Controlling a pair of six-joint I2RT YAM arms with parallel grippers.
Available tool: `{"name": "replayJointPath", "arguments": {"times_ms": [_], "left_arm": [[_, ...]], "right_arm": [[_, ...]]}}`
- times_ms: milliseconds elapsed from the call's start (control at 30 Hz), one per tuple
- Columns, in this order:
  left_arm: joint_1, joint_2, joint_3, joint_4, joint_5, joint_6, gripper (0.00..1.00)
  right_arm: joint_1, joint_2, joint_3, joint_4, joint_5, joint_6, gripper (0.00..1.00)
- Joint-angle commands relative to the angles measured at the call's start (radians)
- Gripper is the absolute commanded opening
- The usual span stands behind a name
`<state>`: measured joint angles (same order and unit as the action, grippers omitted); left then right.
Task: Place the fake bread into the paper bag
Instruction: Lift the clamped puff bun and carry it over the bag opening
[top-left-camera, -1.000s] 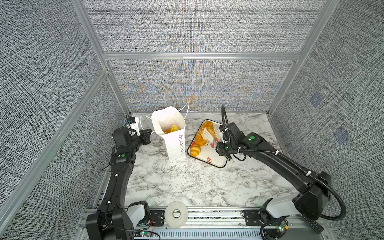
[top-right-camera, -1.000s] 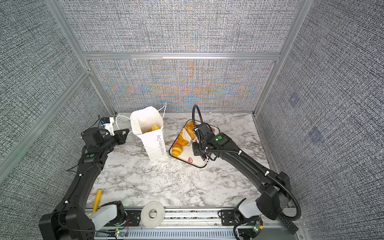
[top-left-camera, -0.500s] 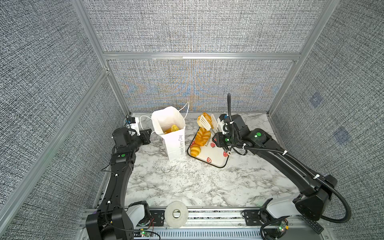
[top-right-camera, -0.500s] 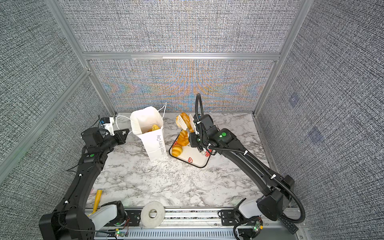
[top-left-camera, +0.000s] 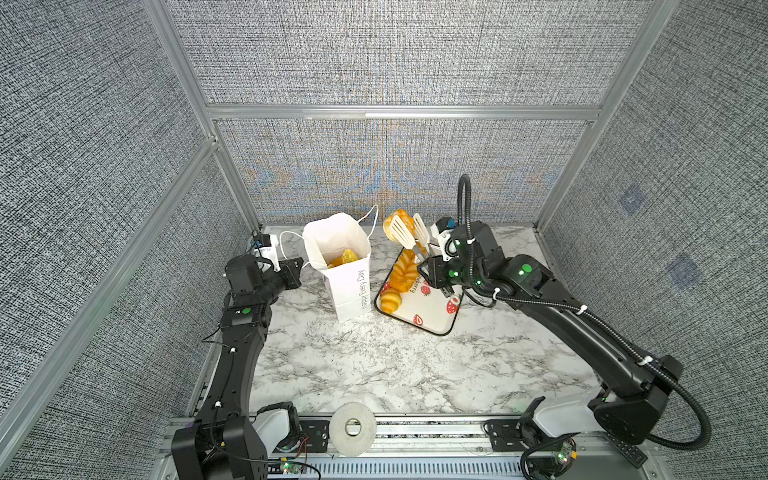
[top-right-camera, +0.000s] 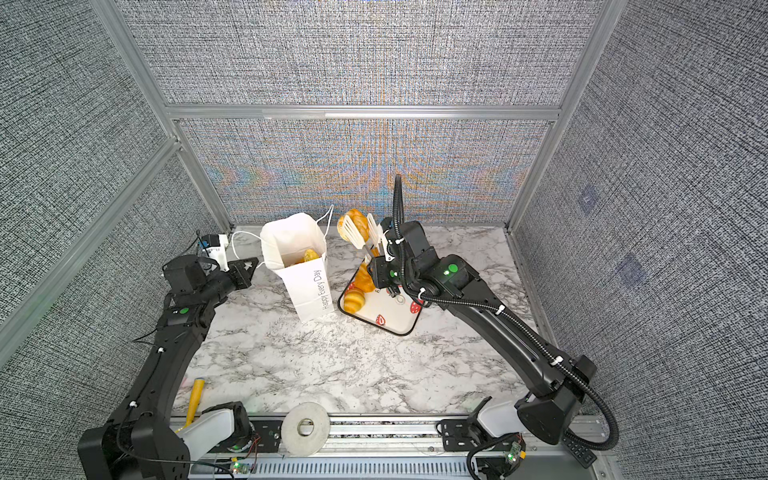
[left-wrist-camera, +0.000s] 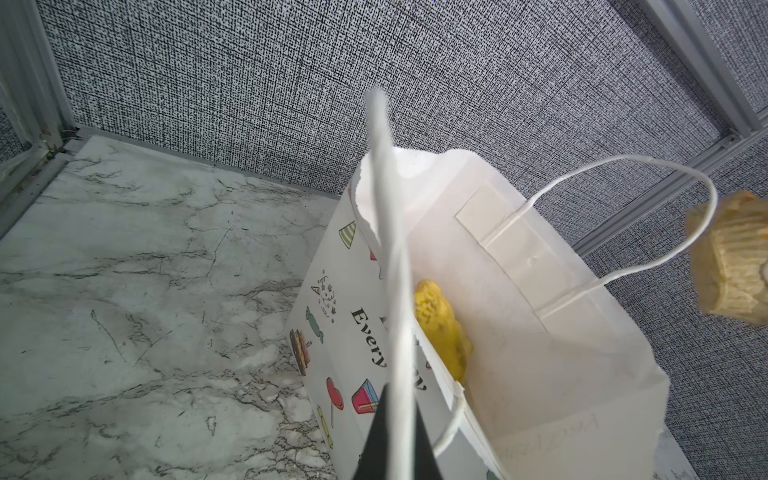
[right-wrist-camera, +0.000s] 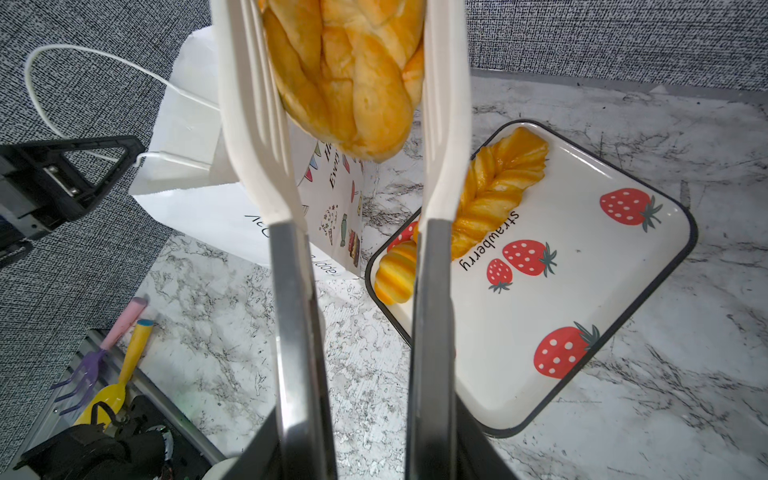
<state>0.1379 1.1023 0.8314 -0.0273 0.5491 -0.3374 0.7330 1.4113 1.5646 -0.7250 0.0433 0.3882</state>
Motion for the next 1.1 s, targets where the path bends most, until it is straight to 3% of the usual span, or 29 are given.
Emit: {"name": "replayJointPath", "arguments": {"times_ms": [0,400,1067], "left_arm": [[0.000,-0.003,0.003,0.006,0.008,0.007,0.00],[0.000,-0.004,0.004,0.008,0.011,0.005,0.00],[0.000,-0.007,0.002,0.007,0.011,0.006,0.00]], "right_arm": [[0.015,-0.008,0.009,0.057,-0.006,-0.016,0.43],[0.076,0.023,0.069,0.094,-0.031,-0.059,0.43],[0.126,0.264,0.311,0.077,-0.051,-0.069,0.43]]}}
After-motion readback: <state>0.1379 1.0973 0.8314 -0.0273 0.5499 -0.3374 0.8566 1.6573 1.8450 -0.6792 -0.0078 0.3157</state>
